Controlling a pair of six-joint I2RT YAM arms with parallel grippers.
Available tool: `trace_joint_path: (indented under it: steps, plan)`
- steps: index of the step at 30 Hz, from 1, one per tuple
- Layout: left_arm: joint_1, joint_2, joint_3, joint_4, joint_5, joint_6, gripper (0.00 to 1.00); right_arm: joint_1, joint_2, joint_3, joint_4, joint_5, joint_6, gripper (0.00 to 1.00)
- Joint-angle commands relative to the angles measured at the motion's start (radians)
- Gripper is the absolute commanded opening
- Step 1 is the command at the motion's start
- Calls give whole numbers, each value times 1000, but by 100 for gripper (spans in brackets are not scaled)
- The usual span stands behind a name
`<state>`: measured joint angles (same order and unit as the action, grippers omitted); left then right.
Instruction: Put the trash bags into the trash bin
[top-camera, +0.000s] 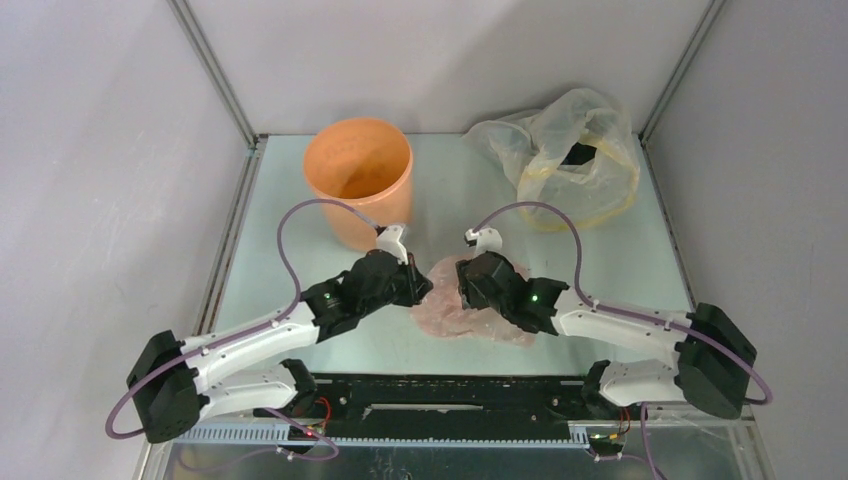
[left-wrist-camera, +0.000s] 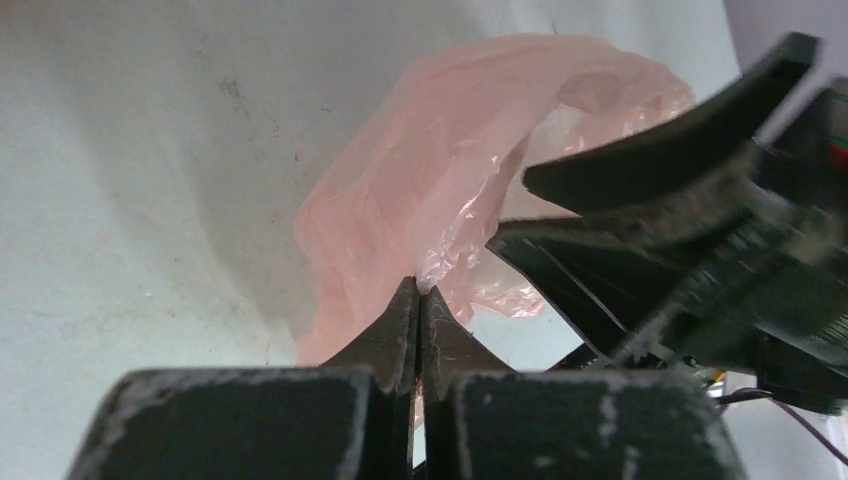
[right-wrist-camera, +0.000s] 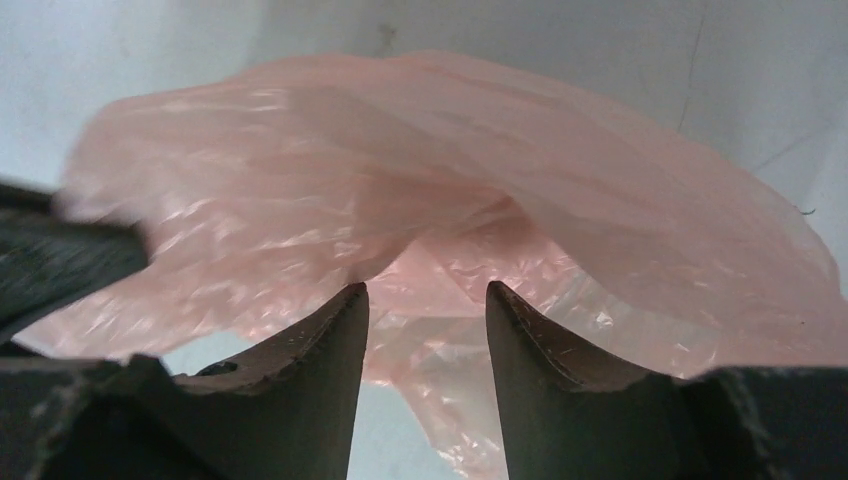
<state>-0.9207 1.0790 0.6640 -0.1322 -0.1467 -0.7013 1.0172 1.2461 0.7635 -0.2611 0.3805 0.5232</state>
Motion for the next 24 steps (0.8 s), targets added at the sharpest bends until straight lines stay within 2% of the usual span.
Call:
trace_joint_path:
  steps: [1,6,10,12,14,17,20,24]
  plan:
    - [-14,-50,-23,79,2,-63,1,-47,49,-27,130,41,128,48]
    - [-44,-20,-18,159,72,-67,1,-89,132,-50,250,-49,102,49]
    - [-57,-8,-4,175,72,-65,1,-114,199,-55,290,-66,118,60]
    - [-56,-6,-6,163,49,-62,2,-136,222,-67,315,-96,129,61]
    - [-56,1,-16,156,26,-58,2,-156,240,-75,332,-119,133,50]
    - [-56,13,-33,156,10,-64,2,-162,246,-75,334,-134,123,20]
    - [-56,-3,-46,177,31,-65,4,-157,226,-75,313,-119,114,0]
    - [-56,-49,-44,175,33,-48,13,-151,167,-75,268,-117,91,0]
